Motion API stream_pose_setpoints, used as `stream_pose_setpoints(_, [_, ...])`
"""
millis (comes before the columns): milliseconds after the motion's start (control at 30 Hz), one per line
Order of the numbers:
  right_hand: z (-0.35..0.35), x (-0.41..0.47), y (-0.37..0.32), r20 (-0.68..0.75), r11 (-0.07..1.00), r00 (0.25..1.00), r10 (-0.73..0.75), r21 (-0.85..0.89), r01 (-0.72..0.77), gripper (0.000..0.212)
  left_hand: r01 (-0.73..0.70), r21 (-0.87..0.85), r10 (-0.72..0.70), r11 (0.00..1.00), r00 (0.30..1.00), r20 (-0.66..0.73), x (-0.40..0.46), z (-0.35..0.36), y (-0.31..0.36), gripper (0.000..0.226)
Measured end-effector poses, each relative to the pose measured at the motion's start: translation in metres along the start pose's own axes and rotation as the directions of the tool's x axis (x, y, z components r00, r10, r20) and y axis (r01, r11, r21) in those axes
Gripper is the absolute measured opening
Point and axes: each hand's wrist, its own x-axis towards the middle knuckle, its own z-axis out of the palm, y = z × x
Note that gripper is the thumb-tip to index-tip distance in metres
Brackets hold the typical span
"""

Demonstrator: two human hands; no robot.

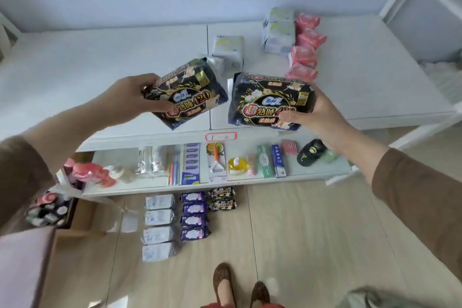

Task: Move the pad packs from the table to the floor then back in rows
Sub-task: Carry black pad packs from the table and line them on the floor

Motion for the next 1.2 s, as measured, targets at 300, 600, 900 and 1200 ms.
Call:
stream_pose_setpoints(300, [-0.029, -0.123, 0.180, 0.093, 0.948, 0.943, 0.319, -0.026, -0.318, 0.078, 0.155, 0.015, -0.151, 0.988, 0.934, 0.322, -0.092, 0.163, -0.078, 0.044])
stream_pose_setpoints(600, [0.019, -0.173, 0.396, 0.129, 0.848, 0.839, 0.529, -0.133, -0.514, 0.058, 0.122, 0.297, -0.225, 0.947, 0.913, 0.342, -0.074, 0.374, -0.219, 0.053])
stream_pose_setpoints(900, [0.086, -0.178, 0.608, 0.035, 0.759, 0.846, 0.532, -0.462, -0.459, 0.051, 0.103, 0.379, -0.226, 0.920, 0.929, 0.294, -0.025, 0.565, -0.354, 0.060])
stream_pose_setpoints(1200, [0.149, -0.135, 0.773, -0.086, 0.741, 0.890, 0.447, -0.521, -0.422, 0.058, -0.069, 0.563, -0.065, 0.824, 0.975, 0.214, 0.029, 0.682, -0.467, 0.055])
